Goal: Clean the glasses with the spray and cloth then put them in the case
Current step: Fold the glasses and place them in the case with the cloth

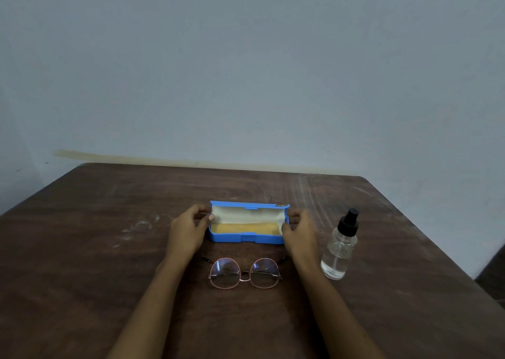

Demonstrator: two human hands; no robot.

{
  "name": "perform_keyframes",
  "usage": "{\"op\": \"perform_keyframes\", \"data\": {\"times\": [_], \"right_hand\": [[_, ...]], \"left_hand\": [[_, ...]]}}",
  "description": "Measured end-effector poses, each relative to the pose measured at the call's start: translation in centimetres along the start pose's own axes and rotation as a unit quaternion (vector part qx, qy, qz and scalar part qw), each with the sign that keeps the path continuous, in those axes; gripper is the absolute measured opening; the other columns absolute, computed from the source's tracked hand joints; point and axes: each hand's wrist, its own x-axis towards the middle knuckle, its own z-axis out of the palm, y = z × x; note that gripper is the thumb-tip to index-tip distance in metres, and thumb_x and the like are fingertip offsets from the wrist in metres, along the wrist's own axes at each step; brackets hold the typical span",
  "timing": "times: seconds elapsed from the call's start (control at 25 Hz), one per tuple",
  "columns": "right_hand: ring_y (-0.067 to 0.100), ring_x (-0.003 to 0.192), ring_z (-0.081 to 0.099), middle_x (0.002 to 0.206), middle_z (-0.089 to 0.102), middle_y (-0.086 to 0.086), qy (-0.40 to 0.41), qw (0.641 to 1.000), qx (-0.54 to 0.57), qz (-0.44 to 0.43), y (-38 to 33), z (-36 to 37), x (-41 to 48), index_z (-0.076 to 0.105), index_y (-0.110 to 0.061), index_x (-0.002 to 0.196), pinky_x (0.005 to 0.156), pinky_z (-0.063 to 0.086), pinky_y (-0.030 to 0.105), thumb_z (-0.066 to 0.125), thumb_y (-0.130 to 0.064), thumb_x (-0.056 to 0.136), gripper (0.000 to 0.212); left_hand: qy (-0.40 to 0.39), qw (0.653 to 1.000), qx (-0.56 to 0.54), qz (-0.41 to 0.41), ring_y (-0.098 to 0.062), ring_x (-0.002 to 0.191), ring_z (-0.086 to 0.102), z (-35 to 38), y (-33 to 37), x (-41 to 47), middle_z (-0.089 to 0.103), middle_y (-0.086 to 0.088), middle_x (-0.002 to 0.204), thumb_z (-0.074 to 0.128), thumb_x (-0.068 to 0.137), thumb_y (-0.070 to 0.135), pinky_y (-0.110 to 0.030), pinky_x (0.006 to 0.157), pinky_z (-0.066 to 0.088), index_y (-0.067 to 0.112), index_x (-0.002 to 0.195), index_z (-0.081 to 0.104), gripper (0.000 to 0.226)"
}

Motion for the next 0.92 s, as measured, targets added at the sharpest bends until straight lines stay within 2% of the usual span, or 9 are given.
{"op": "perform_keyframes", "data": {"times": [0.08, 0.2, 0.32, 0.4, 0.52, 0.6, 0.72, 0.8, 0.92], "right_hand": [[0.024, 0.104, 0.055, 0.114, 0.059, 0.014, 0.006, 1.000, -0.012, -0.012, -0.1, 0.0, -0.1, 0.052, -0.005, 0.111, 0.086, 0.046, 0.034, 0.049, -0.004, 0.087, 0.024], [0.024, 0.104, 0.050, 0.115, 0.054, 0.012, 0.051, 0.993, -0.087, -0.065, -0.8, 0.0, -0.8, 0.051, -0.005, 0.110, 0.077, 0.037, 0.026, 0.046, -0.009, 0.090, 0.022], [0.027, 0.105, 0.046, 0.112, 0.054, 0.011, 0.142, 0.957, -0.205, -0.151, -2.0, -0.2, -2.1, 0.054, -0.006, 0.106, 0.073, 0.031, 0.026, 0.046, -0.013, 0.090, 0.019], [0.028, 0.101, 0.047, 0.107, 0.056, 0.012, 0.158, 0.948, -0.194, -0.197, -2.5, -0.6, -3.0, 0.056, -0.005, 0.102, 0.075, 0.031, 0.027, 0.048, -0.009, 0.088, 0.017], [0.026, 0.094, 0.054, 0.104, 0.056, 0.012, 0.116, 0.968, -0.084, -0.204, -1.9, -1.6, -5.0, 0.058, -0.004, 0.099, 0.080, 0.043, 0.034, 0.050, -0.001, 0.085, 0.016], [0.026, 0.089, 0.057, 0.103, 0.055, 0.010, 0.079, 0.977, -0.040, -0.194, -0.6, -2.2, -6.6, 0.058, -0.005, 0.098, 0.078, 0.047, 0.034, 0.049, 0.004, 0.085, 0.018], [0.024, 0.084, 0.057, 0.099, 0.057, 0.013, 0.052, 0.982, -0.039, -0.177, 1.1, -2.9, -8.1, 0.059, -0.001, 0.094, 0.075, 0.040, 0.021, 0.048, 0.008, 0.083, 0.018], [0.014, 0.073, 0.053, 0.096, 0.059, 0.017, 0.035, 0.984, -0.034, -0.169, 1.5, -3.2, -8.5, 0.060, 0.001, 0.090, 0.069, 0.034, 0.012, 0.049, 0.011, 0.081, 0.018], [0.011, 0.068, 0.049, 0.098, 0.061, 0.019, -0.003, 0.988, -0.045, -0.149, 2.0, -3.9, -8.6, 0.063, 0.002, 0.090, 0.066, 0.033, 0.009, 0.050, 0.012, 0.079, 0.019]], "left_hand": [[0.004, 1.000, -0.005, 0.001, -0.025, 0.097, 0.061, -0.2, -0.1, -0.1, 0.066, -0.008, 0.109, 0.060, 0.086, 0.021, -0.046, 0.084, 0.052, 0.013, 0.111, 0.061, 0.027], [0.024, 1.000, -0.010, -0.002, -0.025, 0.090, 0.061, -0.5, -0.2, -0.6, 0.066, -0.008, 0.102, 0.060, 0.086, 0.020, -0.037, 0.080, 0.051, 0.011, 0.107, 0.062, 0.023], [0.073, 0.997, -0.017, 0.012, -0.020, 0.083, 0.056, -1.2, 0.0, -1.5, 0.064, -0.007, 0.091, 0.062, 0.084, 0.017, -0.029, 0.072, 0.042, 0.008, 0.093, 0.062, 0.013], [0.098, 0.994, -0.039, 0.022, -0.018, 0.080, 0.054, -1.7, 0.4, -2.3, 0.060, -0.005, 0.087, 0.061, 0.085, 0.017, -0.029, 0.070, 0.041, 0.007, 0.094, 0.058, 0.015], [0.097, 0.993, -0.060, 0.036, -0.016, 0.076, 0.052, -2.4, 0.5, -4.1, 0.056, -0.001, 0.084, 0.060, 0.085, 0.015, -0.028, 0.068, 0.038, 0.006, 0.095, 0.054, 0.015], [0.080, 0.995, -0.054, 0.033, -0.016, 0.076, 0.052, -2.5, 0.0, -5.8, 0.057, -0.002, 0.083, 0.060, 0.085, 0.013, -0.027, 0.068, 0.036, 0.006, 0.091, 0.055, 0.011], [0.048, 0.998, -0.034, 0.037, -0.017, 0.076, 0.053, -2.6, -0.6, -8.1, 0.061, -0.004, 0.082, 0.060, 0.085, 0.011, -0.024, 0.066, 0.035, 0.005, 0.086, 0.057, 0.007], [0.028, 0.998, -0.017, 0.060, -0.017, 0.074, 0.054, -2.7, -0.7, -9.1, 0.062, -0.004, 0.082, 0.060, 0.084, 0.010, -0.019, 0.061, 0.035, 0.005, 0.084, 0.059, 0.005], [0.034, 0.997, -0.037, 0.058, -0.016, 0.073, 0.054, -3.3, -0.5, -10.1, 0.061, -0.004, 0.080, 0.064, 0.081, 0.008, -0.018, 0.060, 0.036, 0.006, 0.085, 0.056, 0.009]]}}
